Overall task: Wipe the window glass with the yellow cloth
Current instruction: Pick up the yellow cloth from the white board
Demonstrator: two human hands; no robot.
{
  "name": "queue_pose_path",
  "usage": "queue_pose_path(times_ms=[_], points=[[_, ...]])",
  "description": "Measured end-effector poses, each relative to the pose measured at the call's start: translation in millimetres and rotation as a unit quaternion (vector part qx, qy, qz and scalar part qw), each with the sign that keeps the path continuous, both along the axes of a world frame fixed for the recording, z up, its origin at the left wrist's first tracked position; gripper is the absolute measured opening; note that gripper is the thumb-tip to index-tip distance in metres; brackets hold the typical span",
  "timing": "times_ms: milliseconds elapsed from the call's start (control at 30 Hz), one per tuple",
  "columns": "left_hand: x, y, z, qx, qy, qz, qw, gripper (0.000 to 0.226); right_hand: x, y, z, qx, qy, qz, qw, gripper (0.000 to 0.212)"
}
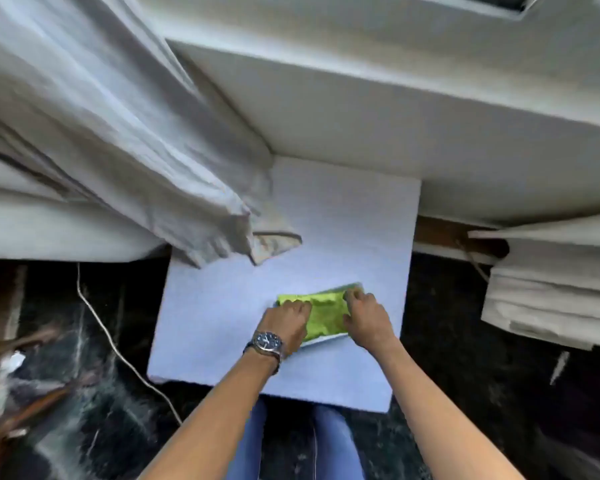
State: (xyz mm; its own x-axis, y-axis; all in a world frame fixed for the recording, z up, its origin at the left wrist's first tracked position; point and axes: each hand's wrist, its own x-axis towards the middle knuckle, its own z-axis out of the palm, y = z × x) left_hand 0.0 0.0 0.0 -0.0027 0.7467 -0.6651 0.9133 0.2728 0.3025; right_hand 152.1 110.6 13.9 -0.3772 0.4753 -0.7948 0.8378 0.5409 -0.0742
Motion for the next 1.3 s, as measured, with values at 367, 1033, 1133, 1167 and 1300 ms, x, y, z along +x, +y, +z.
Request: queue_pose_path(times_ms=[367, 1033, 1133, 1167, 1300], points=[[49.7, -22.1, -107.0, 0.163, 0.104, 0.030, 0.981, 0.075, 14.4, -8.0, -81.8, 0.160, 0.034, 0.059, 0.985, 0.041], [-48.5, 68.0, 154.1, 0.059, -0.336, 0.346, 0.874, 0.034, -54.3, 116.5, 232.8, -0.060, 0.302, -0.167, 0.937, 0.052], [-100.5, 131.4, 267.0, 0.204, -0.345, 0.336, 0.852, 0.049, -98.3, 167.9, 363.7, 0.033, 0.433, -0.160, 0.887, 0.057], [-117.0, 155.2, 313.0, 0.255, -0.341, 0.326, 0.844, 0.047, -114.5, 182.4, 414.3, 0.070, 0.481, -0.157, 0.860, 0.056], [-166.6, 240.1, 517.3, 0.447, -0.387, 0.300, 0.749, 0.049, -165.7, 223.8, 634.6, 0.225, 0.624, -0.102, 0.742, 0.043]])
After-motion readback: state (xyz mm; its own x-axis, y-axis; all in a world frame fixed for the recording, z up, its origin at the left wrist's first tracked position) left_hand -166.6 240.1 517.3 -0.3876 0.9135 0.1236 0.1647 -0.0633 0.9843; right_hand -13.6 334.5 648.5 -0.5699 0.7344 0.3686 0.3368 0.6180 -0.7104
